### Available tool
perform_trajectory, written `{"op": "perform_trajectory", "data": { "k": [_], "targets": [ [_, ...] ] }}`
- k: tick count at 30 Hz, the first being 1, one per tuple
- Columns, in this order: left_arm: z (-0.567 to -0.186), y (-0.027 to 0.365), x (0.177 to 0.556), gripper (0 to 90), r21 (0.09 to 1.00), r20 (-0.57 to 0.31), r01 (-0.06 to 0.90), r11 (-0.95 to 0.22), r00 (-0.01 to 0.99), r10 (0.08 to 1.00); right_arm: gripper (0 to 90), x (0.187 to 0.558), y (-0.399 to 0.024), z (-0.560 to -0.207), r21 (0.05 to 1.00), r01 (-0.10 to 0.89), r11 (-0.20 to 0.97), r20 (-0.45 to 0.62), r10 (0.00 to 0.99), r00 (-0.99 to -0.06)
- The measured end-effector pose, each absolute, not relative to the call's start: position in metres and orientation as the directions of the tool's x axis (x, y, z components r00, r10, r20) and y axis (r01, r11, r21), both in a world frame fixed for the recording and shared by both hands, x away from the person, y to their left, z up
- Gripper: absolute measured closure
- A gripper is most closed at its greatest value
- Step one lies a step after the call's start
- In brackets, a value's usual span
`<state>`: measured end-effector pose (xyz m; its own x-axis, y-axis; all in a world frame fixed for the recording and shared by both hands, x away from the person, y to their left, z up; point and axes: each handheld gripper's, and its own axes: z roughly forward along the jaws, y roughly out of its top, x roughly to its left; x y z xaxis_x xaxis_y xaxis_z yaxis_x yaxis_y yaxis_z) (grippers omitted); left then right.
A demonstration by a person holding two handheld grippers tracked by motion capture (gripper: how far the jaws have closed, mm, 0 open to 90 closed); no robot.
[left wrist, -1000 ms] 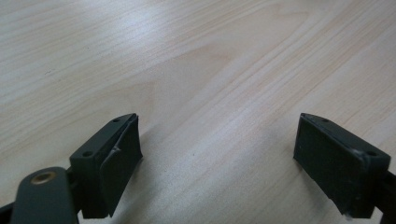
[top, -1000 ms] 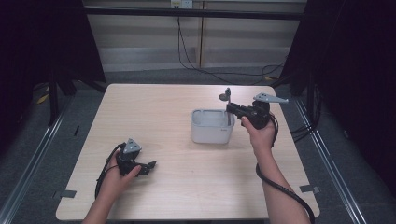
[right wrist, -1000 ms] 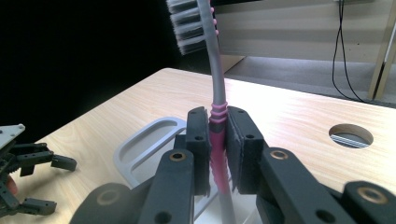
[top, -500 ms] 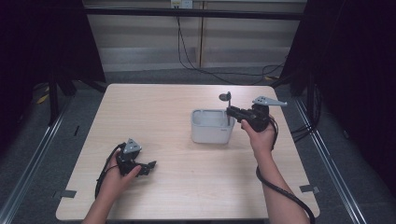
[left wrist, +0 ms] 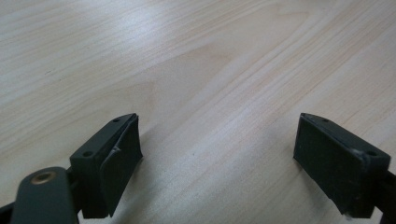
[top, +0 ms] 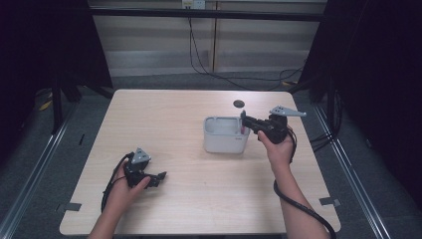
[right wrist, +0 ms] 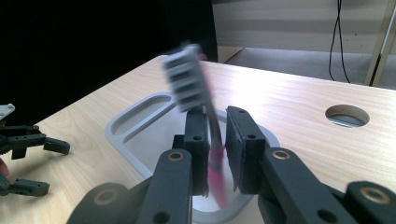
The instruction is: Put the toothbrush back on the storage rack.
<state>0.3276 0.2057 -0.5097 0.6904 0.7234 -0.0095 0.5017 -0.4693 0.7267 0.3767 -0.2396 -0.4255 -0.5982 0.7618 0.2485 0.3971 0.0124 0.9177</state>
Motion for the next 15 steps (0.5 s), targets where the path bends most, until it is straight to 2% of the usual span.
{"op": "perform_trajectory", "data": {
  "k": [15],
  "targets": [
    [-0.5097,0.2057,0.3276,14.5,0.726,-0.010,0.502,-0.469,0.690,0.723,77.9,0.3752,-0.2420,-0.4254,0.918,0.396,0.025,0.235,0.771,-0.593]
  ]
}}
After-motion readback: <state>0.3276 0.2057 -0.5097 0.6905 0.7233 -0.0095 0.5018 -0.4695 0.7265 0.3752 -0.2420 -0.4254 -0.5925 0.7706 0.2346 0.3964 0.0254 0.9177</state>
